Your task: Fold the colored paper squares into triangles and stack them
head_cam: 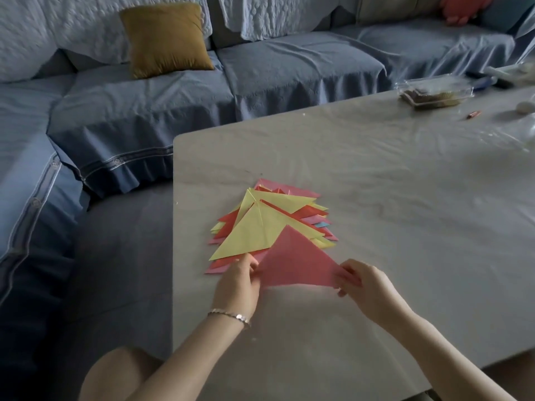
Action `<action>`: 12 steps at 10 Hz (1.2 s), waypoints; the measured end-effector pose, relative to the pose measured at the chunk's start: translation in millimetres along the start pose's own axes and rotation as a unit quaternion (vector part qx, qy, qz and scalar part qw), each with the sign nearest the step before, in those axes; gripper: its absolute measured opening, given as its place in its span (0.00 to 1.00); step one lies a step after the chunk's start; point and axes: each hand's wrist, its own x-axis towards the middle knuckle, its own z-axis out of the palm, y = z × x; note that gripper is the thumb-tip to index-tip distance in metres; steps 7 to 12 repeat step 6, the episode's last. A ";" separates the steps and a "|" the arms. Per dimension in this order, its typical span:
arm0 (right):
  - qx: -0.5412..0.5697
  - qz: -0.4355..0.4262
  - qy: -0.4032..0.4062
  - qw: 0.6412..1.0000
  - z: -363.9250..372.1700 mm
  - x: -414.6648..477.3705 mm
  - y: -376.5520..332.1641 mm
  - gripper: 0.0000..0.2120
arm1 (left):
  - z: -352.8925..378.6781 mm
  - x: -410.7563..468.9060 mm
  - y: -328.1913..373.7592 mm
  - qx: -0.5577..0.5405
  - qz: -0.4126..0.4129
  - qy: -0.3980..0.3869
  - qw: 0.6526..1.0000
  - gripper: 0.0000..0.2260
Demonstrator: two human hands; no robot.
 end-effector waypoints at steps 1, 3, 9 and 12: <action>0.064 -0.023 0.013 0.998 0.3 5.5 -13.0 0.10 | -15.0 1.4 3.7 -0.014 0.022 0.077 0.997 0.05; 0.089 -0.002 0.063 0.994 6.6 51.0 -49.0 0.13 | -41.2 56.1 -3.8 -0.004 0.025 0.134 0.991 0.10; -0.229 0.045 -0.022 0.972 1.1 58.8 -31.3 0.14 | -31.1 60.6 -10.8 0.200 0.014 0.091 0.975 0.19; -0.229 0.045 -0.022 0.972 1.1 58.8 -31.3 0.14 | -31.1 60.6 -10.8 0.200 0.014 0.091 0.975 0.19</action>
